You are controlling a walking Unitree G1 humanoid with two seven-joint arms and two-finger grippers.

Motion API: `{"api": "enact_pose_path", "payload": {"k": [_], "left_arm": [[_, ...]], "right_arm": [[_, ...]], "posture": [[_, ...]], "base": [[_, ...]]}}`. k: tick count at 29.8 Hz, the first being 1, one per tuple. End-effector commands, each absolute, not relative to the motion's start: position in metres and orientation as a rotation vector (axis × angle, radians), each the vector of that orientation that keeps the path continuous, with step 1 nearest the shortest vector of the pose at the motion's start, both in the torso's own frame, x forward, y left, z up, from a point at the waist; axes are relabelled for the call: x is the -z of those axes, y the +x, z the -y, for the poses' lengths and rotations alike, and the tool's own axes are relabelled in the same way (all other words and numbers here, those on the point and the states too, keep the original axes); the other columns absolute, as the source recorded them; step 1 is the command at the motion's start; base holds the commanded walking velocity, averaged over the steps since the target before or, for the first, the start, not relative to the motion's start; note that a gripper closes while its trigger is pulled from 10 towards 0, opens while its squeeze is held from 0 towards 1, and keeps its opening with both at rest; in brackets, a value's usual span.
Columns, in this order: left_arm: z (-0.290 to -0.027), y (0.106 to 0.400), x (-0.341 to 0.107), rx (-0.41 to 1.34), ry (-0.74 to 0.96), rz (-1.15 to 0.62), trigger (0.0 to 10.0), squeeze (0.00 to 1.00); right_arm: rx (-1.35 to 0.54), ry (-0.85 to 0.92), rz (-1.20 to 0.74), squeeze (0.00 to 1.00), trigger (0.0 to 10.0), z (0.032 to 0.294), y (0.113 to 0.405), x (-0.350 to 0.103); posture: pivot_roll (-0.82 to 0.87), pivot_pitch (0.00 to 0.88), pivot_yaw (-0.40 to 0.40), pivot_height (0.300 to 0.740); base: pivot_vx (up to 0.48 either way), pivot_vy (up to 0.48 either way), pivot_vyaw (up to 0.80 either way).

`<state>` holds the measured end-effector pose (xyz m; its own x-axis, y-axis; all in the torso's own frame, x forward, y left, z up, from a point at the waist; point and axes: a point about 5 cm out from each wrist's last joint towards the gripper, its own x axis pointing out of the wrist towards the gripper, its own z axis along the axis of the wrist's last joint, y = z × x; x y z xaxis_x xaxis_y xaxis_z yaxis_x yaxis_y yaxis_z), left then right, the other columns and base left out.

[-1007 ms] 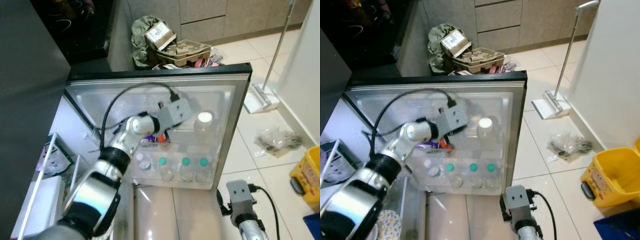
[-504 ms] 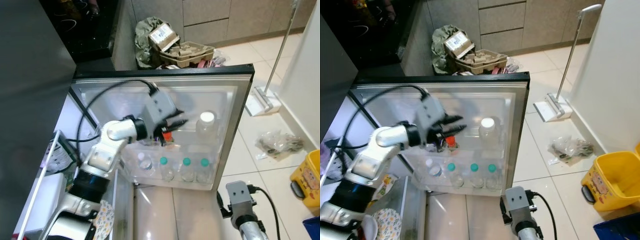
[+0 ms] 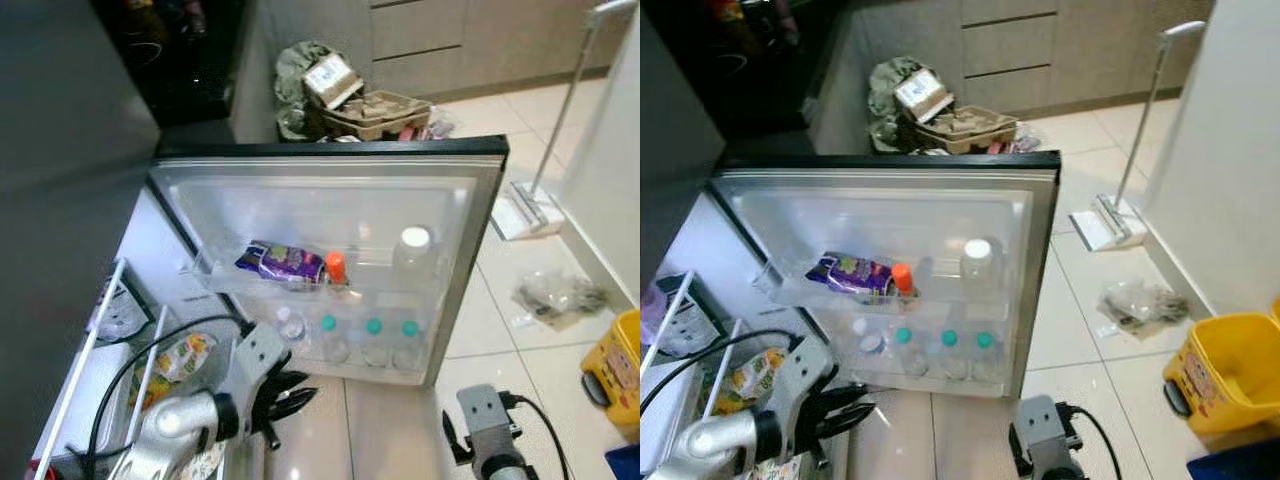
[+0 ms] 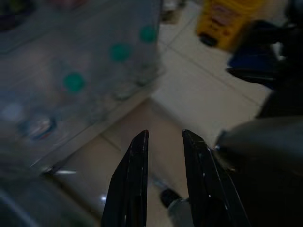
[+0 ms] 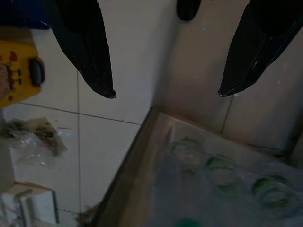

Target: Restocking fridge

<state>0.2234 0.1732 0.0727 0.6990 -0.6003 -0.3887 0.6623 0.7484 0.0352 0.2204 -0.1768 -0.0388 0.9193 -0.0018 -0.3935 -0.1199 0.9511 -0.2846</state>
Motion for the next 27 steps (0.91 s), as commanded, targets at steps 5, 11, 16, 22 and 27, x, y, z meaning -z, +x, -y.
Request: {"api": "enact_pose_path", "payload": {"k": [5, 11, 16, 22, 27], "left_arm": [[-0.192, 0.203, -0.028, 0.546, 0.254, -0.534, 10.0, 0.00], [-0.202, 0.184, 0.034, 0.390, 0.295, -0.763, 10.0, 0.00], [-0.204, 0.176, 0.060, 0.210, 0.197, -0.892, 10.0, 0.00], [-0.206, 0.172, 0.071, 0.157, 0.230, -0.922, 10.0, 0.00], [-0.207, 0.172, 0.072, 0.133, 0.219, -0.886, 10.0, 0.00]], "right_arm": [[-0.067, -0.314, -0.494, 0.00, 10.0, 0.179, 0.202, 0.054], [-0.043, -0.279, -0.561, 0.00, 10.0, 0.180, 0.194, 0.061], [-0.016, -0.262, -0.573, 0.00, 10.0, 0.183, 0.194, 0.062], [-0.042, -0.276, -0.561, 0.00, 10.0, 0.181, 0.198, 0.060], [-0.034, -0.262, -0.546, 0.00, 10.0, 0.181, 0.204, 0.057]], "posture": [[-0.11, 0.128, 0.073, 0.740], [-0.13, 0.114, 0.069, 0.740], [-0.15, 0.098, 0.044, 0.740], [-0.16, 0.084, 0.030, 0.740], [-0.15, 0.072, 0.027, 0.740]], "base": [[0.000, 0.000, 0.00], [0.000, 0.000, 0.00], [0.000, 0.000, 0.00], [0.000, 0.000, 0.00], [0.000, 0.000, 0.00]]}}
